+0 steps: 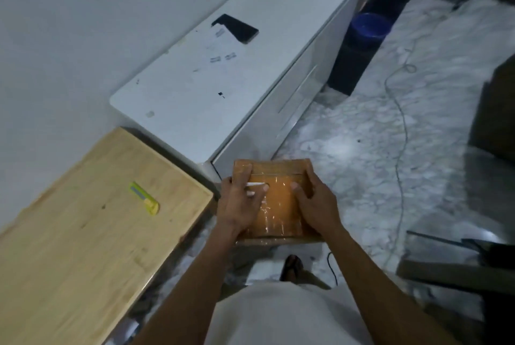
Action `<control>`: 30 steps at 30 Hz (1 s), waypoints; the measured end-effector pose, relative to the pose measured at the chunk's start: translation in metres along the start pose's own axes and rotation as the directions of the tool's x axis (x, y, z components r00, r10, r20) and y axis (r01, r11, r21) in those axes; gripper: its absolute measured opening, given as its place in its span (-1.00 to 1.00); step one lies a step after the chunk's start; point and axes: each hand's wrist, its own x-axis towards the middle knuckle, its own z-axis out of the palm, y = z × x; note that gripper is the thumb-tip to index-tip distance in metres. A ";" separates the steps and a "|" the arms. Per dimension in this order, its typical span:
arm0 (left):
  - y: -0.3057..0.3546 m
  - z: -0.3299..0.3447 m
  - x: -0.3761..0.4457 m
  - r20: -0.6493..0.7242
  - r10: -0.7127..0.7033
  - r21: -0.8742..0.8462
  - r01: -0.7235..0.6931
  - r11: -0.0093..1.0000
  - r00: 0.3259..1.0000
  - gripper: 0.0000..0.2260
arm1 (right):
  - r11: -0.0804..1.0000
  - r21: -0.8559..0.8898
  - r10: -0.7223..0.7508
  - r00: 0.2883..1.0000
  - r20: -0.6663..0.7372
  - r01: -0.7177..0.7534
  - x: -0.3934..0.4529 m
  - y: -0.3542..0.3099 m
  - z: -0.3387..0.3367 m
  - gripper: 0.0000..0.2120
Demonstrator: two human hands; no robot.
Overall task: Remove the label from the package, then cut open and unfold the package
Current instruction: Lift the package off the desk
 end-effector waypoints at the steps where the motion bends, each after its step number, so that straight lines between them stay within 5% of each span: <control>1: 0.008 0.016 -0.001 0.033 -0.001 0.020 0.001 1.000 0.999 -0.46 | 1.000 -0.007 0.024 0.999 -0.024 -0.024 0.003 0.012 -0.011 -0.36; 6: 0.029 0.061 -0.010 0.031 0.024 0.051 -0.026 0.998 0.999 -0.48 | 0.991 -0.094 0.094 0.994 -0.062 -0.100 0.004 0.054 -0.033 -0.38; 13: 0.011 0.094 0.010 0.241 -0.046 0.289 -0.026 0.957 0.969 -0.57 | 0.947 -0.215 0.248 0.969 0.007 -0.240 0.011 0.078 -0.023 -0.46; 30: -0.056 0.160 0.147 0.349 -0.327 0.245 0.251 0.936 0.878 -0.42 | 0.886 -0.287 0.418 0.895 0.157 -0.363 0.144 0.130 0.030 -0.41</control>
